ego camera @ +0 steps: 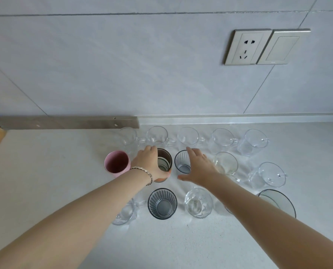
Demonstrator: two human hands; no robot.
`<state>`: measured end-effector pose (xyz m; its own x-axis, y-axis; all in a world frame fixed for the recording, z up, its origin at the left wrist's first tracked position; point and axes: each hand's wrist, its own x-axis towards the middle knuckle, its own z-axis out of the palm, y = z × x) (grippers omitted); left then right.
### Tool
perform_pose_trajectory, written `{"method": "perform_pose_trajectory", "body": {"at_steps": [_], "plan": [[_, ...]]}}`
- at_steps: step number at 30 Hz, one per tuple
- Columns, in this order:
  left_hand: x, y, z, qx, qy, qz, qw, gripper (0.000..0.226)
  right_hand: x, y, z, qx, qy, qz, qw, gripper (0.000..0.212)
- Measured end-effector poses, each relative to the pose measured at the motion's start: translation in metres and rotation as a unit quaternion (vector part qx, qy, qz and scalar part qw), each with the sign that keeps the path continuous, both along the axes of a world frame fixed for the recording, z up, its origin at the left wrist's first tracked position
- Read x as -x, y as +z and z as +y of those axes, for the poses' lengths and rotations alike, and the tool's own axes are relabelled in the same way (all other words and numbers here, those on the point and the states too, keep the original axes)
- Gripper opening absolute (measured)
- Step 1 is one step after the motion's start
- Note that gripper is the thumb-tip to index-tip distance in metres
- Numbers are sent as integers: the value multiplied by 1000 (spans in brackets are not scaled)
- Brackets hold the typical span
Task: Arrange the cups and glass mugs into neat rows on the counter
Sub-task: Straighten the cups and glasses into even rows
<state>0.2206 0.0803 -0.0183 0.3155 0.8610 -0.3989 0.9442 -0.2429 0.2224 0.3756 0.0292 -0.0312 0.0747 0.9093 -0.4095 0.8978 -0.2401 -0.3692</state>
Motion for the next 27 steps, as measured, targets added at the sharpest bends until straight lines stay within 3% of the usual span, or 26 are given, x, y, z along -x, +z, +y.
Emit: {"method": "perform_pose_trajectory", "body": {"at_steps": [8,21,27], "plan": [[11,-6,7,-5,7,-25,1000,80,5,-1,2,-2,-38,-36,999,83],[15,-6,7,-4,0,-16,1000,81,4,-3,0,-16,-53,-51,997,85],[12,1,3,-28,-22,32,999,90,-1,1,-13,0,-62,-15,998,106]]}}
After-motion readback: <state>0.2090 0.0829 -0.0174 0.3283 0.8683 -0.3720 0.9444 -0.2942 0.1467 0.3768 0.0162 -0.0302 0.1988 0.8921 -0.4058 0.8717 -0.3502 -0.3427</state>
